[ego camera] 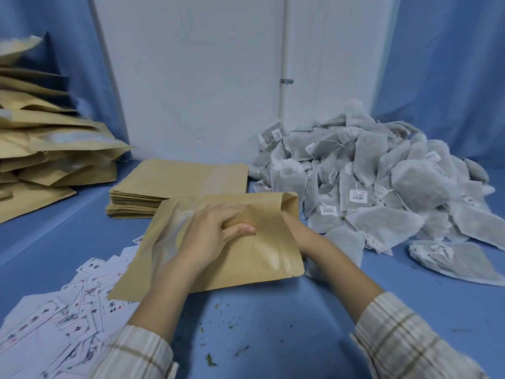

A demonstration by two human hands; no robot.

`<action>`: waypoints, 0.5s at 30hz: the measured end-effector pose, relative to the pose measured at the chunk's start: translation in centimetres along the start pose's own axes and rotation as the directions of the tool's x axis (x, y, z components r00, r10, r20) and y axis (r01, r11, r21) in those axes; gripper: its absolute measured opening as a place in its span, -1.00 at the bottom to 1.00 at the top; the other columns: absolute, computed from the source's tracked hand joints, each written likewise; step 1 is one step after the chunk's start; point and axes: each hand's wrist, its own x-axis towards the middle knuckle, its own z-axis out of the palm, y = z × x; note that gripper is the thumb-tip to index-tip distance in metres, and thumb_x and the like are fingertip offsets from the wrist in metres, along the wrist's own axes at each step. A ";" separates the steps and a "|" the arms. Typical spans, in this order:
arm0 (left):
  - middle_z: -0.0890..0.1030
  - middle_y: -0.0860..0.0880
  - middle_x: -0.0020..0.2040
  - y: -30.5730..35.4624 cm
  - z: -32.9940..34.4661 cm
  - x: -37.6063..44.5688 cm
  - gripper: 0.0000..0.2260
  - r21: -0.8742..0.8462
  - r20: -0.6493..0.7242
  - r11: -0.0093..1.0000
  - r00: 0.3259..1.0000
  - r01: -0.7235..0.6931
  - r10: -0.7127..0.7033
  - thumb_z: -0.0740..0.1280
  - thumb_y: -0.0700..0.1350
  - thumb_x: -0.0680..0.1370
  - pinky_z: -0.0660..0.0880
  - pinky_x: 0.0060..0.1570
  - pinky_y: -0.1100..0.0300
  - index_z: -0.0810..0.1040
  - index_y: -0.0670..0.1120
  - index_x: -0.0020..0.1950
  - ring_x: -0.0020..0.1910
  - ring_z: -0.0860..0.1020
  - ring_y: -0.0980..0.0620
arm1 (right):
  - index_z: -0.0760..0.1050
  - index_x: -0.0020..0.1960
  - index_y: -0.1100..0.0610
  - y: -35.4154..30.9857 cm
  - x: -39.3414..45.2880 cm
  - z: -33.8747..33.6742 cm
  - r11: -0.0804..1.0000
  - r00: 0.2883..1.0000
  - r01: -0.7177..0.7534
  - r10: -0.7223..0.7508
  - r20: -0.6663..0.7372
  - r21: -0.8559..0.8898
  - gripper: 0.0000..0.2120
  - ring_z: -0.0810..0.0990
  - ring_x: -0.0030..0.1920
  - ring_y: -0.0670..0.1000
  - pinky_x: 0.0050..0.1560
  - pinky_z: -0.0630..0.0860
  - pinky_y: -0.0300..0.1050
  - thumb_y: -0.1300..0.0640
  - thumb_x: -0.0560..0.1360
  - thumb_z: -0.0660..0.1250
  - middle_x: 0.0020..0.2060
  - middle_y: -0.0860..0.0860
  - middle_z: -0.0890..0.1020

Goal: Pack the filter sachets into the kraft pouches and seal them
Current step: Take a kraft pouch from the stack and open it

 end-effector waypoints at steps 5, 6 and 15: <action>0.52 0.10 -0.32 0.1 2.0 0.1 -0.81 0.071 0.019 0.997 1.000 0.012 -0.014 0.45 0.02 0.42 0.33 -0.20 0.27 0.55 -0.07 -0.22 -0.25 0.43 0.08 | 0.59 -0.07 -0.04 4.2 -2.6 -3.8 0.878 1.000 -0.002 -0.013 -0.028 -0.478 -0.85 0.53 -0.13 -0.02 -0.14 0.46 -0.14 -0.04 0.42 0.31 -0.16 -0.06 0.61; 0.48 0.05 -0.35 0.2 2.5 0.1 -0.75 0.094 0.018 0.996 1.000 0.009 -0.011 0.45 0.03 0.41 0.32 -0.23 0.20 0.47 -0.09 -0.28 -0.28 0.41 0.05 | 0.56 0.05 -0.16 4.6 -3.2 -4.4 0.841 0.999 -0.046 0.048 -0.010 -0.539 -0.73 0.51 0.00 -0.03 -0.09 0.44 -0.13 -0.18 0.38 0.31 -0.05 -0.08 0.58; 0.63 0.02 -0.16 0.1 3.7 0.2 -0.62 0.121 0.001 0.990 0.998 0.068 -0.068 0.38 0.17 0.39 0.41 -0.02 0.09 0.62 -0.14 -0.07 -0.08 0.52 -0.06 | 0.22 0.40 -0.06 8.2 -5.6 -4.3 0.794 0.987 -0.116 0.157 0.016 -0.597 -0.29 0.47 0.16 0.08 -0.05 0.41 -0.12 -0.09 0.30 0.40 0.18 0.03 0.47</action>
